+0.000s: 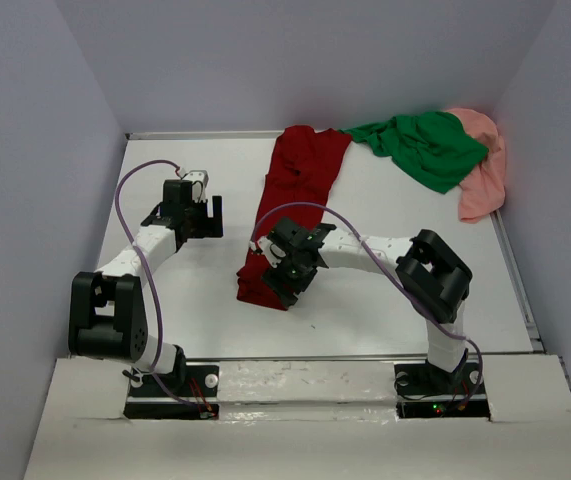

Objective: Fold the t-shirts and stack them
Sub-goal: Fold the tshirt

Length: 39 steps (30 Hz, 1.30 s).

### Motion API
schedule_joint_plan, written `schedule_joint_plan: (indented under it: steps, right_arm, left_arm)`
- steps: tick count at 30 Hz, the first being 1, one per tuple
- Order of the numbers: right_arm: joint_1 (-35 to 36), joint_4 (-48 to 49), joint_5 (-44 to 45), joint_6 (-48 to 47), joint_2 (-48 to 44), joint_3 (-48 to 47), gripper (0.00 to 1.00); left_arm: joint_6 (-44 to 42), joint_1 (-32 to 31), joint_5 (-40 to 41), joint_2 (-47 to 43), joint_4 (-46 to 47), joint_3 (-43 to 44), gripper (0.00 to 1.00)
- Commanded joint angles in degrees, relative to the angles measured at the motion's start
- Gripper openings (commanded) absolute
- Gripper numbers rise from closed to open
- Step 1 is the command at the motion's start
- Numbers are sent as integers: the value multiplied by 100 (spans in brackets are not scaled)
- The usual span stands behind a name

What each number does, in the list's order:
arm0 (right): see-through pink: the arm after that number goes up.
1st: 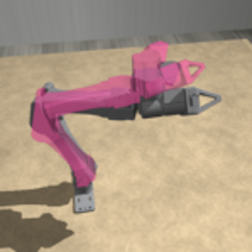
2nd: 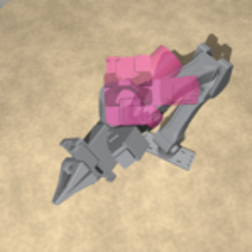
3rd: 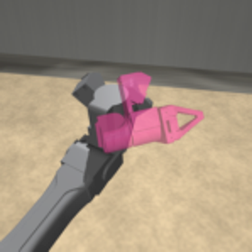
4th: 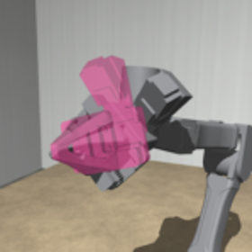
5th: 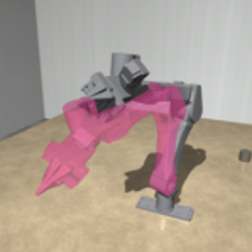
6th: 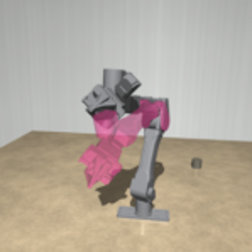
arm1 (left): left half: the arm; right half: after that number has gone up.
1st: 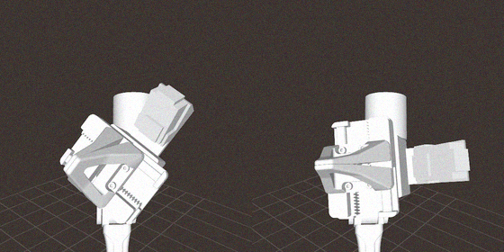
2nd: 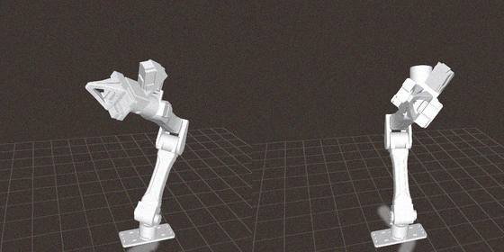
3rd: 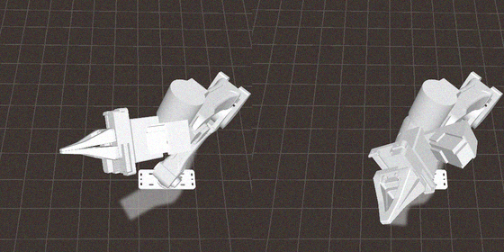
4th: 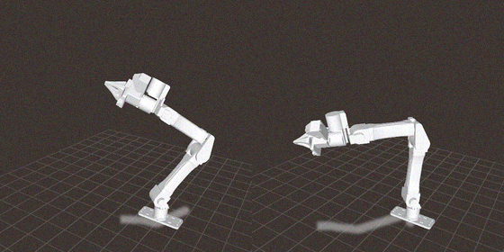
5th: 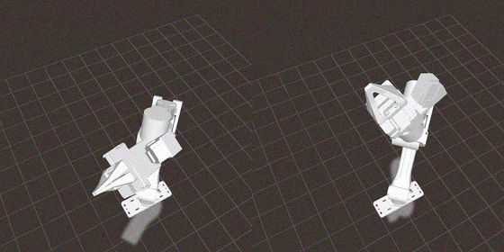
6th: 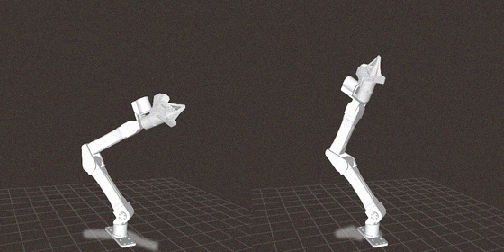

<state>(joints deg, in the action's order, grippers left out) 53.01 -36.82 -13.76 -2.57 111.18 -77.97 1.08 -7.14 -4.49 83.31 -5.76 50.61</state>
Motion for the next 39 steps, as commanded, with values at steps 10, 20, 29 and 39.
schedule_joint_plan:
  steps: [10, 20, 29, 39]
  right_arm:
    - [420, 192, 541, -7, -140, -385, 70]
    - [771, 254, 409, 20, 220, -500, 70]
    - [772, 447, 436, -24, 229, -192, 57]
    - [772, 702, 295, 37, 633, 160, 0]
  left_arm:
    - [-47, -86, -43, -78, 136, 239, 93]
    - [-55, -121, -78, -113, 145, 221, 94]
    - [-47, -121, -157, -174, 128, 221, 94]
    - [-55, -113, -175, -263, 145, 169, 93]
